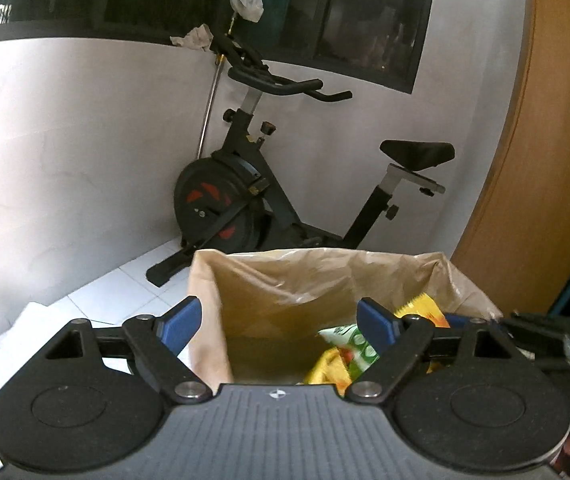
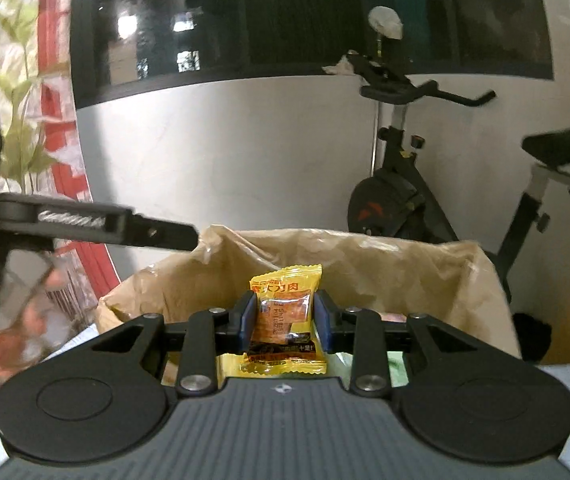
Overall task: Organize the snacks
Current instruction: 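Drop the yellow bag into the box with the left tool while the right tool drops the orange packet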
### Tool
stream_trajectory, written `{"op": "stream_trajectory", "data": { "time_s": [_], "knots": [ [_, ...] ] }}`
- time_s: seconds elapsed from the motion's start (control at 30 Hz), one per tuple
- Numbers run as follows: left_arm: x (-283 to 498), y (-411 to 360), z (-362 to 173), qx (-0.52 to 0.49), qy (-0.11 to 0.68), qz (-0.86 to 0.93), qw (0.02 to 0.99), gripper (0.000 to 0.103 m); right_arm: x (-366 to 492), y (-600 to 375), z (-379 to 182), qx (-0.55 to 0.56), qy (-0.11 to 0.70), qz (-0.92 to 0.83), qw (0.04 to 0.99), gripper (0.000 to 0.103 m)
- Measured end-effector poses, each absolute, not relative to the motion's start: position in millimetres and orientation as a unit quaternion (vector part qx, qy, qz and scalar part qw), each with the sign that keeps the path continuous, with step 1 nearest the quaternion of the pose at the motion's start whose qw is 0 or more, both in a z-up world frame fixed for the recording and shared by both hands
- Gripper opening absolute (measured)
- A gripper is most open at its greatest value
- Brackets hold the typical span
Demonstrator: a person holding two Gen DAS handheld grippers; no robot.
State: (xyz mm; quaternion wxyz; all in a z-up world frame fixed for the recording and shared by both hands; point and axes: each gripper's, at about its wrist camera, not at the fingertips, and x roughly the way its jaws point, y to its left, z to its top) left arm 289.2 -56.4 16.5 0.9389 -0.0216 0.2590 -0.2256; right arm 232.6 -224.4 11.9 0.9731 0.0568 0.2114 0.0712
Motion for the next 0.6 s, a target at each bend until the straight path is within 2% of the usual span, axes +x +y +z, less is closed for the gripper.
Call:
{"op": "stream_trajectory", "data": {
  "time_s": [0.1, 0.2, 0.43, 0.6],
  "knots": [
    [282.9, -47.9, 17.4, -0.015, 0.258, -0.221, 0.940, 0.086, 243.6, -221.4, 11.1, 0.063, 0.220, 0.070, 0.971, 0.040],
    [277.0, -40.5, 16.4, -0.012, 0.254, -0.223, 0.941, 0.086, 235.1, -223.6, 11.5, 0.083, 0.211, 0.080, 0.971, 0.051],
    [244.7, -23.8, 7.6, -0.003, 0.250, -0.240, 0.938, 0.084, 192.6, -238.3, 11.9, 0.079, 0.202, 0.100, 0.971, 0.052],
    [210.0, -20.8, -11.3, 0.047, 0.236, -0.231, 0.943, 0.084, 153.6, -250.7, 5.1, 0.056, 0.194, 0.111, 0.973, 0.052]
  ]
}}
